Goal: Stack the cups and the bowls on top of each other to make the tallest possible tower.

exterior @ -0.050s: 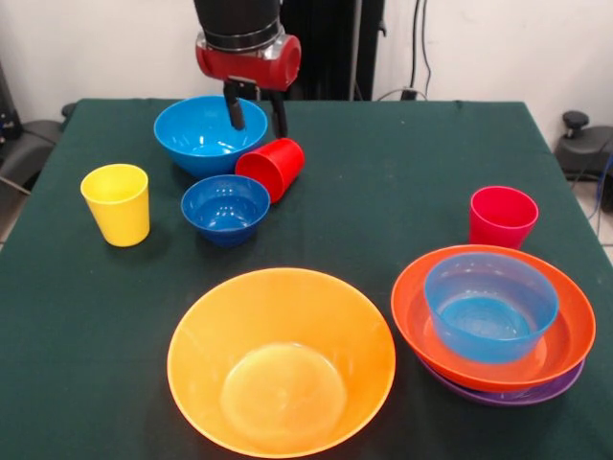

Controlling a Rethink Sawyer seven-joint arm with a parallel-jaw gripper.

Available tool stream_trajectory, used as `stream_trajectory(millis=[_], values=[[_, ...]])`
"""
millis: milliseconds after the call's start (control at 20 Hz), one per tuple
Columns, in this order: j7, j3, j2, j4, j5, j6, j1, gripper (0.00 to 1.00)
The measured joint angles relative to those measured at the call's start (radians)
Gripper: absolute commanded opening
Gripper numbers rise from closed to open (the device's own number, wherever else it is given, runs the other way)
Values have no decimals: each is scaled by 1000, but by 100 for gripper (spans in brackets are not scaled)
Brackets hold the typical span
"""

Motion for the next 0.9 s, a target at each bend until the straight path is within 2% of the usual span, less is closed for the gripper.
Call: stream_trajectory(millis=[600,900], values=[[0,7,85,2,-51,-87,0,100],[0,7,85,22,-52,-99,0,100]])
